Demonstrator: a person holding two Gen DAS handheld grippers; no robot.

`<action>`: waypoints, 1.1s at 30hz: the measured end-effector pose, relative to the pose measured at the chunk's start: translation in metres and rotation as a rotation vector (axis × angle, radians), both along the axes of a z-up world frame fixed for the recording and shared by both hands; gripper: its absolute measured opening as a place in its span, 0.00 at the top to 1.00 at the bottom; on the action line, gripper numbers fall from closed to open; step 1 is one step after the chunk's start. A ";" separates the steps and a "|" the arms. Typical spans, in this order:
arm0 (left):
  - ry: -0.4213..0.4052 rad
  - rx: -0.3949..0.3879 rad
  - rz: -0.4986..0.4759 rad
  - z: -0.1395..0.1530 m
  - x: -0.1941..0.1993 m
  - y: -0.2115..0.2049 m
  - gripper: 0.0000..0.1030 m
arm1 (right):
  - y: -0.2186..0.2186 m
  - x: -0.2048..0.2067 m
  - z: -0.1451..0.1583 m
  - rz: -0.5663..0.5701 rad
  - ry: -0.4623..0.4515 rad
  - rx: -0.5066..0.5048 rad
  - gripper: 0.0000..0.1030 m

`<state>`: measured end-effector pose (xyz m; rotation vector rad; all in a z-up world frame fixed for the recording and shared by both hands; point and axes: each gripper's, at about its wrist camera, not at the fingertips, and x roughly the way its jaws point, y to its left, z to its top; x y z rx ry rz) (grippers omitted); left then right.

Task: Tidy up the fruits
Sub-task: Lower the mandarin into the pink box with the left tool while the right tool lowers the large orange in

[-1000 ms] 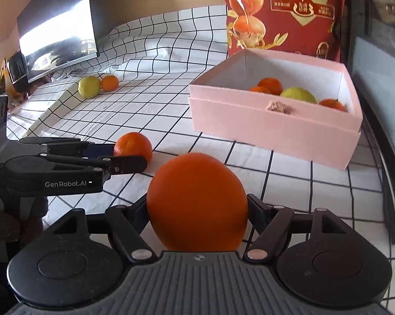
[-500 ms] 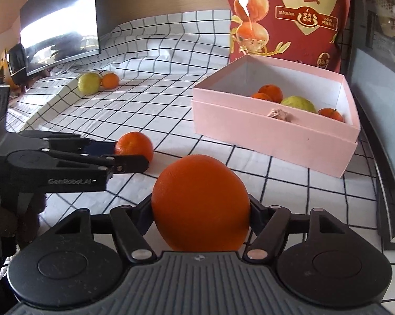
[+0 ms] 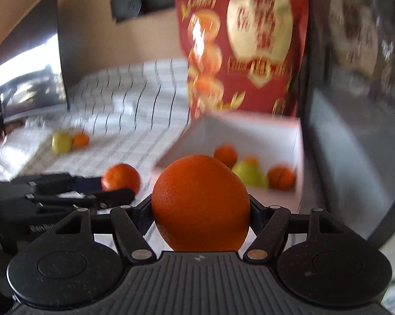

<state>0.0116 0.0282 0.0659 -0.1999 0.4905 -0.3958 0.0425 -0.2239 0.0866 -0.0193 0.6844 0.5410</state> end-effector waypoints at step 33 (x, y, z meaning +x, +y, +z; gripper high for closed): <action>-0.137 -0.284 0.764 -0.040 -0.037 0.308 0.52 | 0.071 0.191 -0.021 -0.271 0.299 -0.226 0.31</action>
